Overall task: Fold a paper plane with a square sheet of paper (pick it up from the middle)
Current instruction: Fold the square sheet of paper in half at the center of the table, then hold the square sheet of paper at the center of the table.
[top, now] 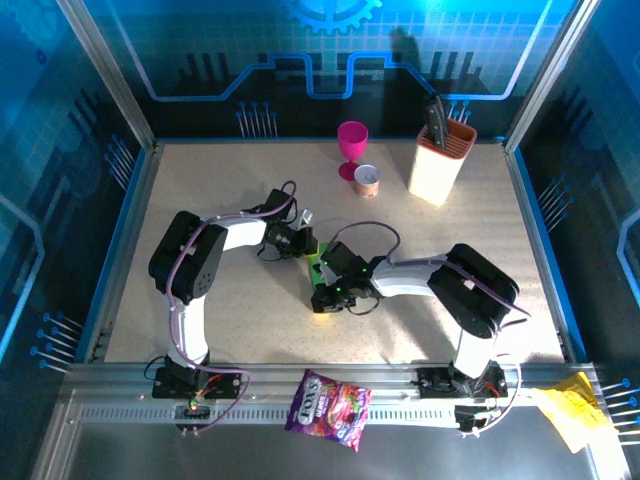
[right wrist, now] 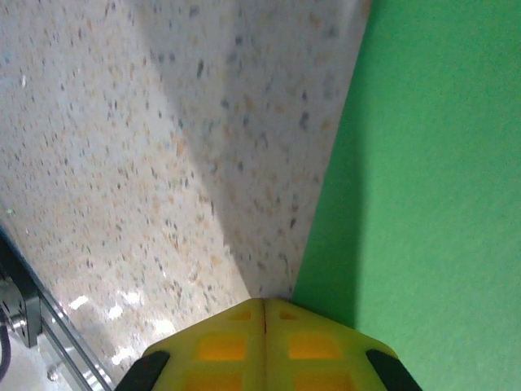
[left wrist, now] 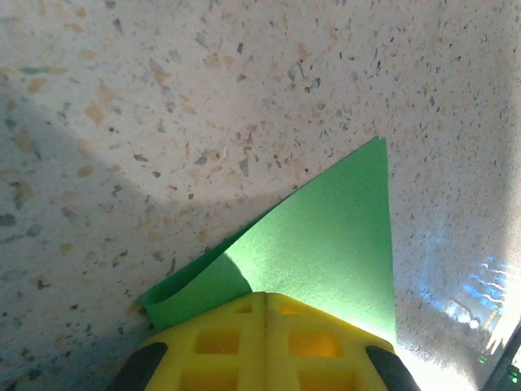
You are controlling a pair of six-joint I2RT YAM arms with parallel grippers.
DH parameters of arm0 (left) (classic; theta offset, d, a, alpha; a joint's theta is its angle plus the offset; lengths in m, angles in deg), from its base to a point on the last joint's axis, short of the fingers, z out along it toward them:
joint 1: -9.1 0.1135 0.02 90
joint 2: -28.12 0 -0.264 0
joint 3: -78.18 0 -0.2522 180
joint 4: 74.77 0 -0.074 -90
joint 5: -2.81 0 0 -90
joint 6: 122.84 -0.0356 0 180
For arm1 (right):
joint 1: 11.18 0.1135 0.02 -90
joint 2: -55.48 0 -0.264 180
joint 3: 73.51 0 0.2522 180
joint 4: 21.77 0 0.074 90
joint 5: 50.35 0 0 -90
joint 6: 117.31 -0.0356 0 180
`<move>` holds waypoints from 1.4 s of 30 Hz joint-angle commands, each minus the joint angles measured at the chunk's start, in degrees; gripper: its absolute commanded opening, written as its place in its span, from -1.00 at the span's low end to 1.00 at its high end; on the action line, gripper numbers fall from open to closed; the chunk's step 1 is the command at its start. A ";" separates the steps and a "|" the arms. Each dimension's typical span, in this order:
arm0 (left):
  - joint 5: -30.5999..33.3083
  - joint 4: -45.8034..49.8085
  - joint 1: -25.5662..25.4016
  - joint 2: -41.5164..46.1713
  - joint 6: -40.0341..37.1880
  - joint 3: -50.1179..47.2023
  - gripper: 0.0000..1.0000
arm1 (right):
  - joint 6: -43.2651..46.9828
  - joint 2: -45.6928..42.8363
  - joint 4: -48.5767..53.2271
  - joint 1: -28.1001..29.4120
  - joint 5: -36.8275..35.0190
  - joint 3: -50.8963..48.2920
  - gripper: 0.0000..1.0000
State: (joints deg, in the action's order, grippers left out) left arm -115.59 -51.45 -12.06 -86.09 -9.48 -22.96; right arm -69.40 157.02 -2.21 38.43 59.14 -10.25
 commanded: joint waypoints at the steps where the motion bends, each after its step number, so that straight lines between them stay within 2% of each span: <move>1: 2.61 3.62 0.07 -3.12 -2.01 -1.33 -1.00 | -0.09 -1.85 11.40 2.26 1.82 -3.07 -1.00; 7: 2.37 3.64 0.07 -3.22 -1.90 -0.58 -1.00 | 2.43 -9.61 18.53 0.83 1.09 0.06 -1.00; 11: 2.29 3.71 0.07 -3.12 -1.78 -0.28 -1.00 | 3.30 -11.24 20.60 -1.03 1.31 4.56 -1.00; 20: 2.16 3.54 0.06 -2.85 -1.56 -1.01 -1.00 | 2.84 1.93 15.22 -3.37 3.08 14.61 -1.00; 25: 2.07 3.14 0.07 -2.52 -1.29 -1.60 -1.00 | 0.64 6.77 10.51 -3.89 2.70 12.99 -1.00; 34: 0.68 2.57 0.07 -1.61 -0.01 -1.00 -1.00 | -0.88 7.88 6.62 -4.62 3.18 6.95 -1.00; 42: -3.26 -3.75 0.23 6.54 10.14 -3.57 -0.96 | -2.06 7.98 4.74 -4.65 3.43 4.61 -1.00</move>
State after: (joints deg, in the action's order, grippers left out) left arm -116.64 -52.92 -12.04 -84.10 -4.46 -24.66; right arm -70.42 163.07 0.89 33.75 64.36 -3.24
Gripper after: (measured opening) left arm 0.064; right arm 0.047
